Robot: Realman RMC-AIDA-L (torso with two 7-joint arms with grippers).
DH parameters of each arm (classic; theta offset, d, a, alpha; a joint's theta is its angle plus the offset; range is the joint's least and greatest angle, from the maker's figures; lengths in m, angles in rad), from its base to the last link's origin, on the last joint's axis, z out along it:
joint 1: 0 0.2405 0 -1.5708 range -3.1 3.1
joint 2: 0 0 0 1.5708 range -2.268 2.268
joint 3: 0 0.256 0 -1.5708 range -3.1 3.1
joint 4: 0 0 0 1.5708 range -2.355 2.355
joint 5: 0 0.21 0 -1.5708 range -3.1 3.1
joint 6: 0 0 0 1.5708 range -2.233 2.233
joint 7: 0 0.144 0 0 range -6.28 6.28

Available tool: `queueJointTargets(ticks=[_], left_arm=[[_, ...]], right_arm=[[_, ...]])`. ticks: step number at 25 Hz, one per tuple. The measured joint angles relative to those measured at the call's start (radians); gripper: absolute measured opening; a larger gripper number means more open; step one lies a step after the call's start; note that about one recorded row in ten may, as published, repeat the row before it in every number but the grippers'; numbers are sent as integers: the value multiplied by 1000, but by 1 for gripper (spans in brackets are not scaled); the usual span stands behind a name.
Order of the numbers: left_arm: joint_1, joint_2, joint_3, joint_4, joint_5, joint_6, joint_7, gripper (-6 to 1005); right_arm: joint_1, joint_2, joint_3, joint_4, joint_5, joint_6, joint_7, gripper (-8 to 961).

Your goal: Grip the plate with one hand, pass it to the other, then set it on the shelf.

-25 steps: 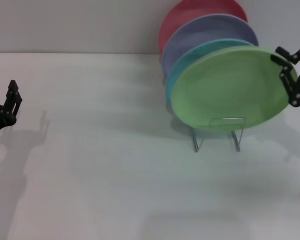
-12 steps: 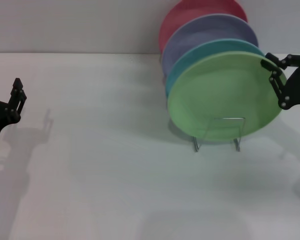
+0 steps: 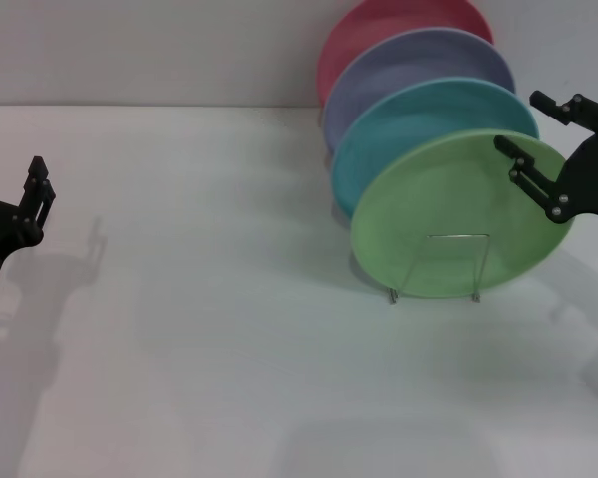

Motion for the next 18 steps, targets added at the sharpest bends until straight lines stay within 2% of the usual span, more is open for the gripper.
queueJointTargets(ticks=[7, 9, 18], left_arm=[[-1, -2, 0, -25, -6, 21, 0, 638], [-1, -3, 0, -33, -7, 29, 0, 638], [-2, -2, -1, -38, -9, 41, -23, 638]], right_arm=[[-12, 1, 0, -3, 11, 42, 6, 492], [-12, 2, 0, -4, 11, 43, 7, 726], [-2, 0, -11, -28, 3, 0, 5, 795]])
